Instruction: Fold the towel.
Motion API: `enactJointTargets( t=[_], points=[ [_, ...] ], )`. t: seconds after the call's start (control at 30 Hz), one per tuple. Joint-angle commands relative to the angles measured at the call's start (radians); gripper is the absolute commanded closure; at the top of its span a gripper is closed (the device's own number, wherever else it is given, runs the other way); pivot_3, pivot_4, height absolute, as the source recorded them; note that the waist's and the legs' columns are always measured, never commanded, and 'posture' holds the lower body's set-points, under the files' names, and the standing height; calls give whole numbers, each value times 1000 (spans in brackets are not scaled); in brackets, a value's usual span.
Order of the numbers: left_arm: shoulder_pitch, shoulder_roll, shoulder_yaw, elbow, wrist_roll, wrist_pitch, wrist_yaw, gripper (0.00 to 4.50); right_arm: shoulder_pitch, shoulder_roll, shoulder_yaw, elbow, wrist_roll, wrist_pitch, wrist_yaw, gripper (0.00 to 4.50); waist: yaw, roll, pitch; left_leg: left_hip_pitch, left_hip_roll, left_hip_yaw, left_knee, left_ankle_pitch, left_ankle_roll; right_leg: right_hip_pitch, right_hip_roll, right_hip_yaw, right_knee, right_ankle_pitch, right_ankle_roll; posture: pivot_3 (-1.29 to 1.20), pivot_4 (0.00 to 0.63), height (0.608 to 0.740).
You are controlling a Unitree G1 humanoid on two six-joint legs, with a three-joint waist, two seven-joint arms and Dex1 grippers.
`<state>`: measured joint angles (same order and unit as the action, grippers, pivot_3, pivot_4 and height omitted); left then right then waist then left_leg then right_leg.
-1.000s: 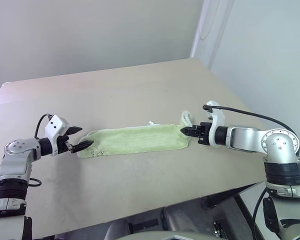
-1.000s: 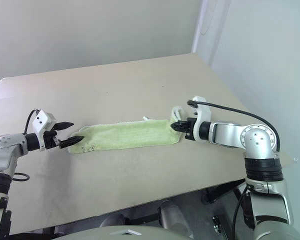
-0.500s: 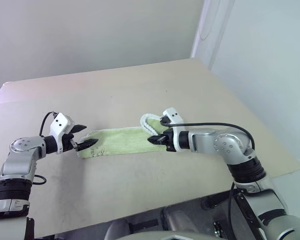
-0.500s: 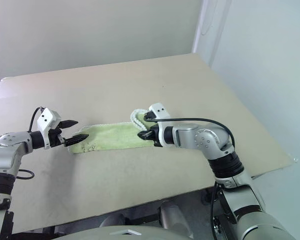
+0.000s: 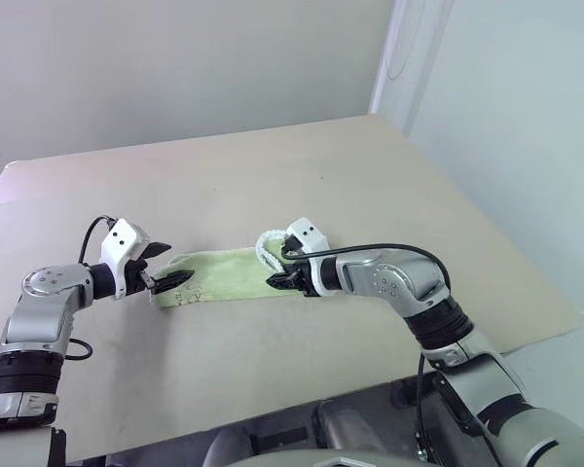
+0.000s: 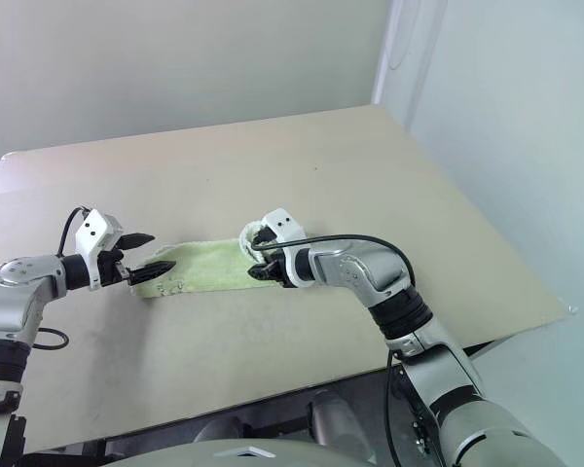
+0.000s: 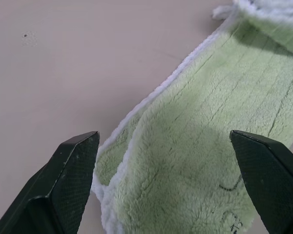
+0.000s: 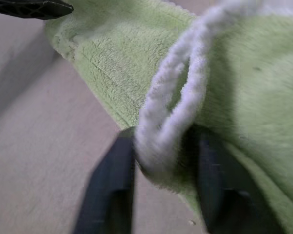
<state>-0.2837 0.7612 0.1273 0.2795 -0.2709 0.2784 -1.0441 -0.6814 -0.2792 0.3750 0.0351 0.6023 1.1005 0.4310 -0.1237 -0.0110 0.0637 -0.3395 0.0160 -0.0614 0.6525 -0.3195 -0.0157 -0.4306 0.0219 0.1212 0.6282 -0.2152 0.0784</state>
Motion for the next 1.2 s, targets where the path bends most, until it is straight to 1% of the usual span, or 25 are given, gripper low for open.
enactJointTargets(
  t=[0.03, 0.07, 0.13, 0.17, 0.2, 0.27, 0.37, 0.43, 0.53, 0.6, 0.77, 0.9, 1.03, 1.2],
  points=[
    [2, 11, 2, -51, -12, 7, -8, 0, -17, 9, -78, -77, 35, 14, 51, 1583, 0, 0, 0, 0, 0, 0, 0, 0, 0, 0, 0, 0, 0, 0, 0, 0, 0, 740],
    [1, 11, 4, -53, -15, 13, -9, 0, -13, 2, -91, -108, 49, 25, 67, 1174, 0, 0, 0, 0, 0, 0, 0, 0, 0, 0, 0, 0, 0, 0, 0, 0, 0, 740],
    [-1, 12, 6, -55, -18, 20, -10, 0, -3, -11, -106, -164, 68, 45, 92, 521, 0, 0, 0, 0, 0, 0, 0, 0, 0, 0, 0, 0, 0, 0, 0, 0, 0, 740],
    [-4, 12, 7, -55, -19, 23, -10, 0, 4, -22, -118, -192, 76, 53, 102, 91, 0, 0, 0, 0, 0, -1, 0, 0, 0, 0, 0, 0, 0, 0, 0, 0, 0, 740],
    [-7, 12, 9, -55, -20, 26, -9, 0, 10, -32, -135, -214, 83, 53, 112, 37, 0, 0, 0, 0, 0, -1, 0, 0, 0, 0, 0, -1, 0, 0, 0, 0, 0, 740],
    [-12, 12, 11, -52, -20, 29, -8, 0, 16, -39, -155, -236, 88, 52, 123, 37, 1, 0, 0, 0, 0, -1, 0, 0, 0, 0, 0, -1, 0, 0, 0, 0, 0, 740],
    [-19, 12, 15, -48, -23, 35, -5, 0, 22, -17, -232, -249, 129, 35, 131, 37, 0, 0, 0, 0, 0, -1, 0, 0, 0, 0, 0, -1, 1, 0, 0, 0, 0, 740],
    [-20, 9, 16, -52, -22, 38, 2, 0, 38, -11, -232, -169, 40, -53, 86, 37, -1, 0, 0, 1, 0, -1, 0, 0, 0, 0, 0, -1, 1, 0, 0, 0, 0, 740],
    [-22, 9, 14, -51, -21, 37, 3, 0, 44, 16, -230, -90, -22, -125, 58, 37, 0, -1, 0, 1, 0, -1, 0, 0, 0, 0, 0, -1, 1, 0, 0, 0, 0, 740],
    [-22, 8, 21, -55, -30, 45, 3, 0, 48, 35, -198, -17, -81, -183, 52, 37, -2, 0, 0, 1, 0, 0, 0, 0, 0, 0, 0, 0, 1, 0, 0, 0, 0, 740],
    [7, 36, 48, -68, -56, 69, -14, 0, 113, 28, -49, 120, -282, -387, 75, 37, -2, -1, 0, 0, 0, 0, 0, 0, 0, 0, 0, 0, 1, 0, 0, 0, 0, 740],
    [27, 51, 104, -78, -106, 134, -1, 0, 141, 40, 10, 175, -379, -491, 88, 37, -5, -2, -1, 1, 0, 0, 0, 0, 0, 0, 0, 0, 1, 0, 0, 0, 0, 740],
    [34, 55, 147, -93, -155, 245, 33, 0, 136, 66, -21, 164, -395, -547, 98, 37, -4, -2, -2, 2, 0, -1, 1, 0, 0, 1, 0, 0, 2, 0, 0, 0, 0, 740],
    [28, 78, 205, -58, -206, 386, 70, 0, 116, 72, -119, 65, -328, -521, 136, 37, -4, -2, -1, 2, 0, -1, 2, 0, 0, 1, 1, -1, 3, 0, 0, 0, 0, 740]
  ],
)
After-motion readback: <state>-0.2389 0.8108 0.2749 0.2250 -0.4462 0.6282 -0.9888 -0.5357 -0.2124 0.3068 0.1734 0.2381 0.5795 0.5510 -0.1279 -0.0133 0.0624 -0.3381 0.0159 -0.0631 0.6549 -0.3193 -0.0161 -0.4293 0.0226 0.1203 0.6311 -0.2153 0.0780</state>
